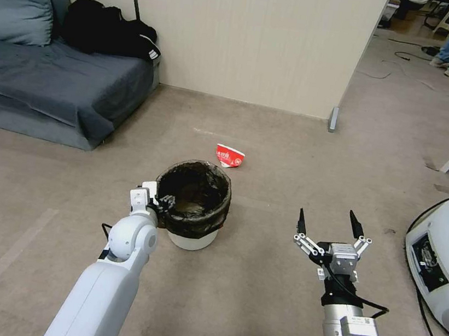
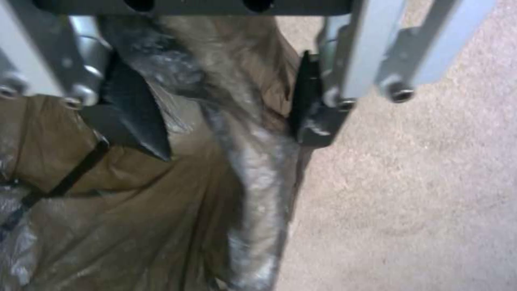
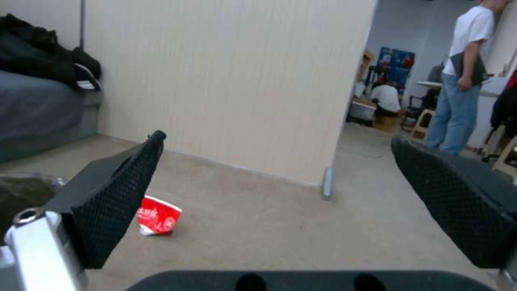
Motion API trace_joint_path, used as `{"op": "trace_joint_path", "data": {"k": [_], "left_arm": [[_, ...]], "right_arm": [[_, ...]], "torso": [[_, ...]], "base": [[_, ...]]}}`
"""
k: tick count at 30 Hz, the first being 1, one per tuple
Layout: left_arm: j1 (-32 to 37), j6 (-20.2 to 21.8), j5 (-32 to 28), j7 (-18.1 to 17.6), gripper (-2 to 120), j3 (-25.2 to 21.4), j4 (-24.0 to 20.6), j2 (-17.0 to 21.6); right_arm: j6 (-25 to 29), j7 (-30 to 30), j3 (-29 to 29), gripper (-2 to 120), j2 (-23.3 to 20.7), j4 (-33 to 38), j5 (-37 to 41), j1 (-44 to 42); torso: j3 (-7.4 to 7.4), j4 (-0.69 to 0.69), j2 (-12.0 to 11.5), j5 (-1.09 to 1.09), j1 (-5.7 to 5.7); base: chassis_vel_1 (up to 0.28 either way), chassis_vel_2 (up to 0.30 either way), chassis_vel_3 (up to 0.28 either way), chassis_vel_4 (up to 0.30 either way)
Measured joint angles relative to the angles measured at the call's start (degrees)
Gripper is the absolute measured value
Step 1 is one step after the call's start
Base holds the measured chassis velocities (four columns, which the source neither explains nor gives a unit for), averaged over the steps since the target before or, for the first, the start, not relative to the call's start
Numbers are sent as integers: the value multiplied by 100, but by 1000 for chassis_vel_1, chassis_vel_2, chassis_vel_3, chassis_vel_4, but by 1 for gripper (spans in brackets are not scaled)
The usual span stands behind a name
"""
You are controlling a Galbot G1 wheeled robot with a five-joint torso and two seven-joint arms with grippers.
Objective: Pick up the trash bin, then pick up the garbage from the floor and place it into the trash bin.
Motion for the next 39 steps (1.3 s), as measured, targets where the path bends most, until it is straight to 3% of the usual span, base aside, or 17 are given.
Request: {"op": "trace_joint_path", "data": {"k": [3,5,6,8,10,14,30,39], "left_arm": [[81,13,-13,-15,35,5,-55,-33],[93,14,-13,-16,33,5,-66,-37],[133,14,-13,-21,25,7,-98,-51],[144,14,-13,-22,23,7,-106,-56],[183,13,-9,-33,11,7,-140,-71],[240,3,-11,-42,2,11,-188,-106],[463,-145,115,-84,2,-43,-346,-184],[782,-353,247,-95,2,-132,-1219,-140]], "right_arm": [[-46,197,-17,100,0,29,-188,11],[-46,217,-11,100,0,30,-239,18],[-45,255,3,100,0,38,-346,32],[-44,261,6,100,0,39,-362,33],[-43,269,10,100,0,44,-385,37],[81,269,17,100,0,45,-394,41],[316,181,39,100,0,118,-326,24],[408,272,44,100,0,136,-396,86]], "torso": [[0,0,0,0,0],[0,0,0,0,0],[0,1,0,-1,0],[0,0,0,-1,0],[0,0,0,0,0],[0,0,0,0,0],[0,0,0,-2,0],[0,0,0,-1,0]], "base": [[0,0,0,0],[0,0,0,0],[0,0,0,0],[0,0,0,0],[0,0,0,0],[0,0,0,0],[0,0,0,0],[0,0,0,0]]}}
